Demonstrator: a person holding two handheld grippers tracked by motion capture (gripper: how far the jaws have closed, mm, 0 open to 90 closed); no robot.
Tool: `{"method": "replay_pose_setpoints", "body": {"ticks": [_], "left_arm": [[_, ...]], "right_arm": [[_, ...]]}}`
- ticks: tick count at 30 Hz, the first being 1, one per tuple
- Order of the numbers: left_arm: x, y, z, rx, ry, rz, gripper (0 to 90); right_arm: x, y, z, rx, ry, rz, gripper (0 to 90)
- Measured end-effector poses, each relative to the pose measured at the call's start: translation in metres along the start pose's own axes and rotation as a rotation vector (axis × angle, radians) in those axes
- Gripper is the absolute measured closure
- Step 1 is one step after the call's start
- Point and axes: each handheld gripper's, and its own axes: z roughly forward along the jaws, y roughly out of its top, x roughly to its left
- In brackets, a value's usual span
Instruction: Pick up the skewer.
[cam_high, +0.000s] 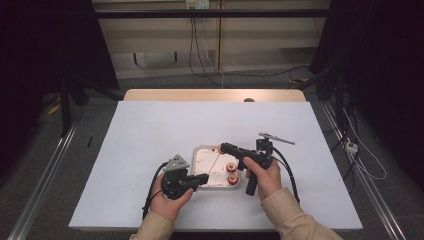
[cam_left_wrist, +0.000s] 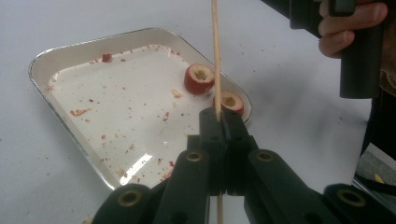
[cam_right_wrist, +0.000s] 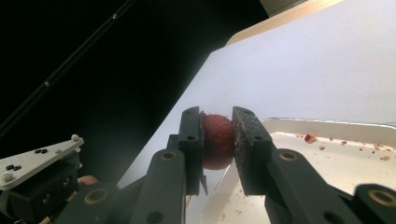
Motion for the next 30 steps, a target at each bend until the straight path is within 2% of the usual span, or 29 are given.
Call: {"method": "replay_pose_setpoints", "body": {"ticks": [7, 12, 17, 20, 24, 30], "left_arm": [[-0.0013, 0.0004, 0.0022, -0.008, 0.008, -0.012, 89.7], [-0.0014, 0.0007, 0.0025, -0.014, -0.008, -0.013, 89.7], [-0.0051, 0.0018, 0.0025, -0.021, -0.006, -0.001, 89.7], [-0.0043, 0.0012, 0.0023, -0.035, -0.014, -0.009, 89.7], [-0.005, 0.0012, 0.0022, -0.035, -0.01, -0.006, 89.7], [-0.0049, 0.0006, 0.0013, -0.035, 0.008, -0.008, 89.8]], "right_arm": [[0.0004, -0.001, -0.001, 0.0, -0.011, -0.017, 74.6], [-0.0006, -0.0019, -0.0019, -0.01, -0.008, -0.01, 74.4], [-0.0025, -0.0011, -0.0018, -0.011, -0.001, 0.022, 65.3], [-0.0012, -0.0025, 0.0003, -0.005, 0.007, 0.024, 65.4], [-0.0008, -0.0051, 0.0034, 0.014, 0.011, 0.02, 72.8], [0.0017, -0.0073, 0.0059, 0.002, 0.011, 0.016, 74.0]]}}
